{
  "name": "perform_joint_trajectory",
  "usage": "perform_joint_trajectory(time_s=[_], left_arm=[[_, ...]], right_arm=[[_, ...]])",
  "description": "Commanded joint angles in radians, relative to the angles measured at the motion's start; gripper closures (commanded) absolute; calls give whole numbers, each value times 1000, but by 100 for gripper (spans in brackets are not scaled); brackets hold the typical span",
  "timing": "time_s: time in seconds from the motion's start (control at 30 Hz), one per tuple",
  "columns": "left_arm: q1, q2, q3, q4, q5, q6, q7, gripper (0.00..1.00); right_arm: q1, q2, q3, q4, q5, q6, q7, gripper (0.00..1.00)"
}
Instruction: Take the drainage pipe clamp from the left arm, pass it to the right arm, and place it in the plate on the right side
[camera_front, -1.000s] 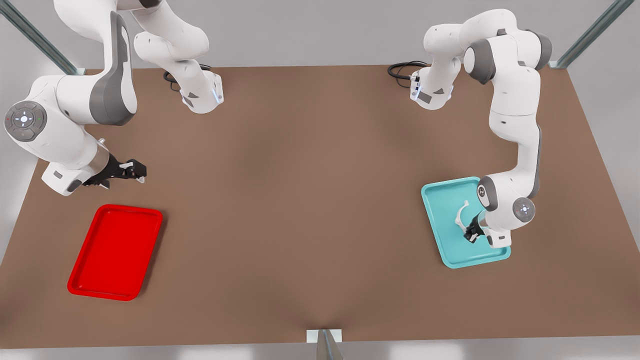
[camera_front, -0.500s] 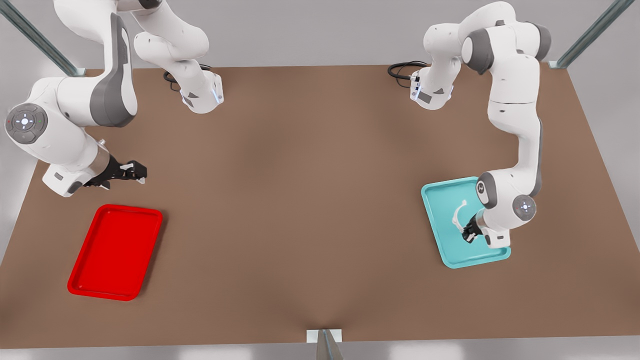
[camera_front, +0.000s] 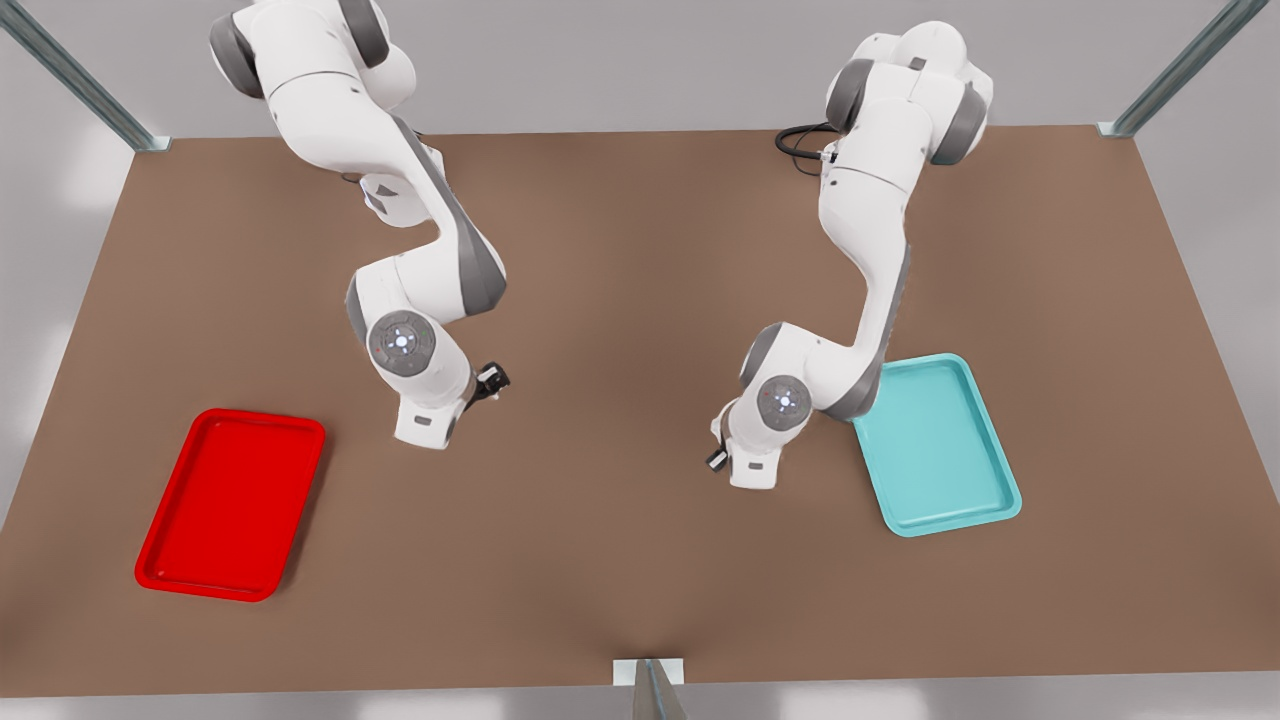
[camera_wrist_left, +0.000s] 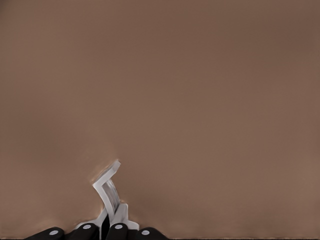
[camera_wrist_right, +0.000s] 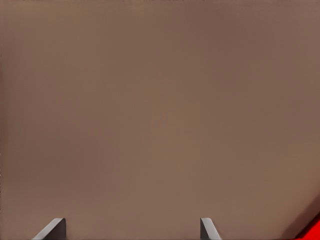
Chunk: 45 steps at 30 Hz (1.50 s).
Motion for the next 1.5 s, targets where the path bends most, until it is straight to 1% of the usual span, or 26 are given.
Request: perform_joint_trajectory(time_s=[0.0, 0.03, 0.1, 0.13, 0.23, 0.3, 0.43, 0.63, 0.93, 1.2, 1.47], left_arm=[[-23, 27, -24, 72, -19, -71, -894, 79], [-26, 50, -58, 109, -16, -71, -975, 79], [-57, 109, -65, 220, -15, -62, -1112, 79], [-63, 123, -65, 244, -15, -61, -1161, 79], [-66, 143, -59, 261, -12, -19, -1290, 79], [-66, 152, -56, 273, -10, -15, -1373, 79], [-104, 172, -52, 321, 22, -18, -1370, 79], [-117, 174, -53, 338, 21, -1, -1379, 79], [-124, 186, -55, 344, 18, 8, -1390, 79], [-124, 186, -56, 344, 18, 10, -1396, 79], [-127, 185, -58, 344, 18, 8, -1396, 79]], right_arm=[[19, -1, 1, -19, 7, 177, 5, 0], [22, -7, 2, -50, 9, 217, 3, 0], [22, -10, 15, -73, 13, 249, 2, 0], [22, -12, 21, -81, 13, 270, 2, 0], [22, -18, 30, -116, 13, 332, -12, 0], [25, -28, 56, -156, 13, 379, -14, 0], [61, -22, 67, -179, 13, 421, -14, 0], [118, 21, 73, -165, 29, 468, 3, 0], [152, 34, 73, -165, 50, 476, 3, 0], [150, 67, 73, -173, 52, 482, -3, 0], [150, 130, 73, -130, 44, 484, -11, 0]])
